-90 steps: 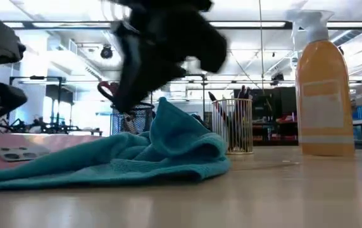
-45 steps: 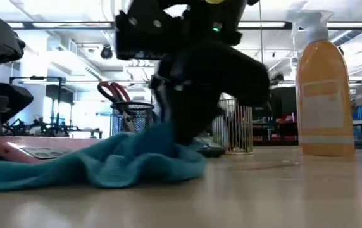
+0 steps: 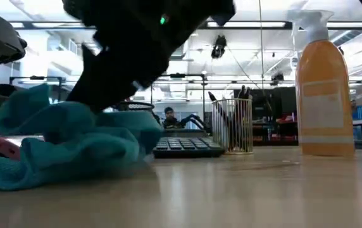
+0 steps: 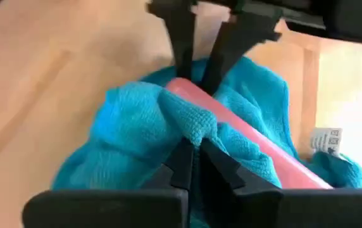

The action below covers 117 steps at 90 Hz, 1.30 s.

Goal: Apply microfiber cloth
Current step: Wipe the front and back of the cellphone with the blue microfiber cloth

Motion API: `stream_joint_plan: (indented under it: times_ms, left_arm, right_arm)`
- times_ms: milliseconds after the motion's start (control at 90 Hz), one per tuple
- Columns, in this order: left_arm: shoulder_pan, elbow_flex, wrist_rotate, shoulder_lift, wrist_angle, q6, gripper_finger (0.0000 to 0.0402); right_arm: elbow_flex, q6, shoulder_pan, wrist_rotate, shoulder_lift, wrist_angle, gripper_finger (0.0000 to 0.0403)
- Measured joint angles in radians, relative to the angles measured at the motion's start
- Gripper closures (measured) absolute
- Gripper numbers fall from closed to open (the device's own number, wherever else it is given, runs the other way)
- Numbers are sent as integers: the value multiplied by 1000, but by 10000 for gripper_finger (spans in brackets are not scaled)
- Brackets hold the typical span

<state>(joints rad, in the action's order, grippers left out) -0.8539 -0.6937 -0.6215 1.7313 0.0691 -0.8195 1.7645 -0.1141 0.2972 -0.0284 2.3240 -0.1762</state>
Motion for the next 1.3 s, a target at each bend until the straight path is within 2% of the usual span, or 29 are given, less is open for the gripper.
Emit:
stream_joint_plan:
  times_ms: [189,289,511,722,889,1000,1167,1300]
  left_arm:
    - [0,1,-2,1,-6,22,381]
    - [-1,1,-1,1,-7,16,381]
    - [-5,0,0,1,-17,5,381]
    - [-7,0,0,1,-16,1,381]
    - [-9,0,0,1,-13,-4,381]
    - [-11,0,1,1,-12,-5,381]
    - [-12,0,0,1,-8,-5,381]
    - [-12,0,0,1,-6,-1,381]
  right_arm:
    - [0,21,-1,18,65,167,403]
    - [0,12,5,-94,72,173,403]
    - [-3,-2,-23,-350,73,48,403]
    - [-5,-16,-30,-392,70,71,403]
    - [-26,22,-88,-441,73,89,403]
    - [-66,72,-104,-416,71,133,403]
    - [-120,116,-74,-312,73,275,403]
    - [-135,121,-12,-175,77,381,403]
